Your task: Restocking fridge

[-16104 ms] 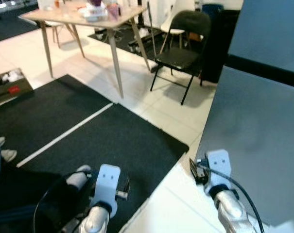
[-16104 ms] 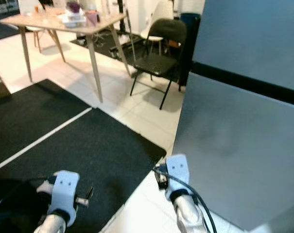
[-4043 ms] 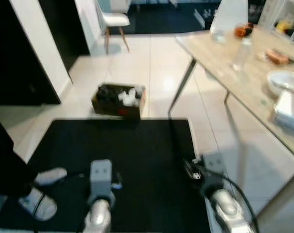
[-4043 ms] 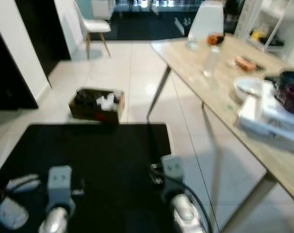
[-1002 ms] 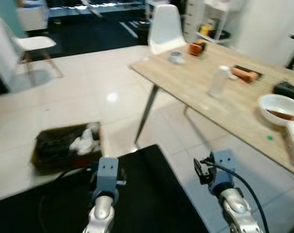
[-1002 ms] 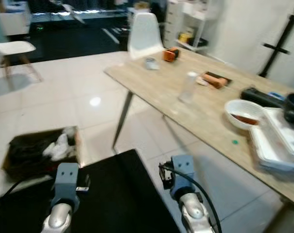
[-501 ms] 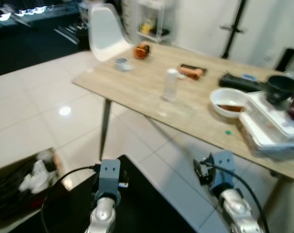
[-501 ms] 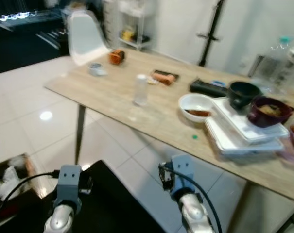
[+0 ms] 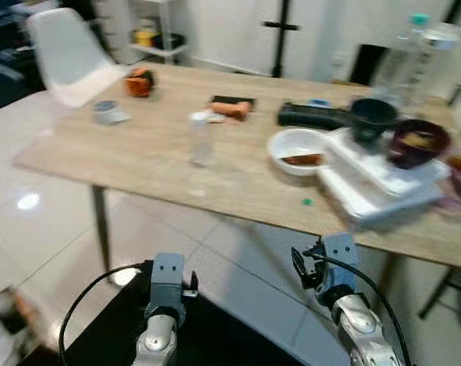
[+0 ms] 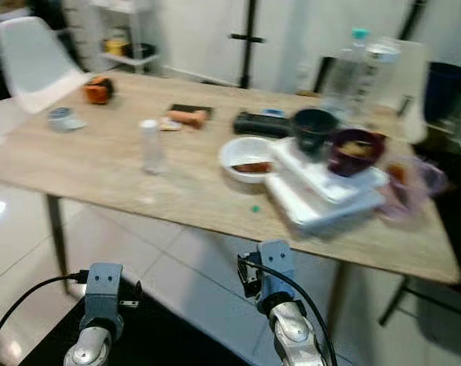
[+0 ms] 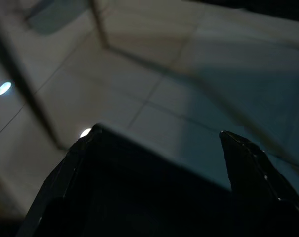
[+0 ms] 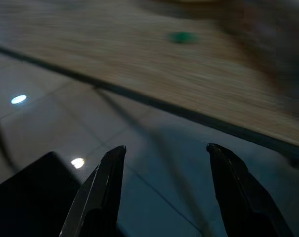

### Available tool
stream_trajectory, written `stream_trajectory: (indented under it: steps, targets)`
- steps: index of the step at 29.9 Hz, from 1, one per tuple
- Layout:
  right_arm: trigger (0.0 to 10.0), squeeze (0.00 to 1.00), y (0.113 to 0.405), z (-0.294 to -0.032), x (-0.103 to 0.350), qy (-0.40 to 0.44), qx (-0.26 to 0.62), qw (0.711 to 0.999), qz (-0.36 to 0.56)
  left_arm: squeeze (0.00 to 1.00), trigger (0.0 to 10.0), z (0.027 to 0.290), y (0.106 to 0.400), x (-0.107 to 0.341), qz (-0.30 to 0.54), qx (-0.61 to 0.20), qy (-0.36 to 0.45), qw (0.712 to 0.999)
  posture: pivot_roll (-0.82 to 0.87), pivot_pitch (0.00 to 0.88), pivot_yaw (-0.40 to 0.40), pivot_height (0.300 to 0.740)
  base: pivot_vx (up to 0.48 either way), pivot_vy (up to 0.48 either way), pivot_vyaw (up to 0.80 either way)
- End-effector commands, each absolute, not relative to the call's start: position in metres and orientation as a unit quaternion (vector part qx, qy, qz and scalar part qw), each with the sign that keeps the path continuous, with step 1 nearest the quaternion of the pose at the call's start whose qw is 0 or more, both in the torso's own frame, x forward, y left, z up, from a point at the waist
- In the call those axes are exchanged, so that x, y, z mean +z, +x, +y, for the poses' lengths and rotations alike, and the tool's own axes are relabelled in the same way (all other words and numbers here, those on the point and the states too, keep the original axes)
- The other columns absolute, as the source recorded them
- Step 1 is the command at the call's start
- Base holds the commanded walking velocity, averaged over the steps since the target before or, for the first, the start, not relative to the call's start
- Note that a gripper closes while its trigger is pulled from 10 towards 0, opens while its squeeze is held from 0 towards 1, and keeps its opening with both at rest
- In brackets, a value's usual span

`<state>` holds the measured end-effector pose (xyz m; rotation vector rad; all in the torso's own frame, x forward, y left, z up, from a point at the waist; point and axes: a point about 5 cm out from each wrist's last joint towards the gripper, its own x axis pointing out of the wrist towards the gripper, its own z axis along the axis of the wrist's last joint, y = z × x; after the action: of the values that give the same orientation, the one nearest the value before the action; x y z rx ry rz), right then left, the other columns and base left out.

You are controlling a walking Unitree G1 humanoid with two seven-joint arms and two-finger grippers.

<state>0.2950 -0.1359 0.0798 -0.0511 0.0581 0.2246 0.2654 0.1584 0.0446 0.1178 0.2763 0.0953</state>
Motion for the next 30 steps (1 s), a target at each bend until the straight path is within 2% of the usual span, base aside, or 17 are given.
stream_trajectory:
  steps: [1,24,30]
  targets:
    - [10.0,0.00,0.293,-0.137,0.075,-0.024,0.111,0.993,0.040,0.00,10.0,0.158,0.261,0.040,0.146,0.043,0.056,0.987,-0.09,0.108,0.019,0.710,0.000,0.000,-0.80]
    - [10.0,0.00,0.292,-0.137,0.074,-0.027,0.112,0.992,0.042,0.00,10.0,0.156,0.260,0.039,0.147,0.039,0.054,0.987,-0.09,0.105,0.019,0.710,0.000,0.000,-0.80]
    - [10.0,0.00,0.292,-0.137,0.075,-0.028,0.113,0.992,0.039,0.00,10.0,0.171,0.257,0.039,0.146,0.097,0.079,0.981,-0.09,0.105,0.021,0.710,0.000,0.000,-0.48]
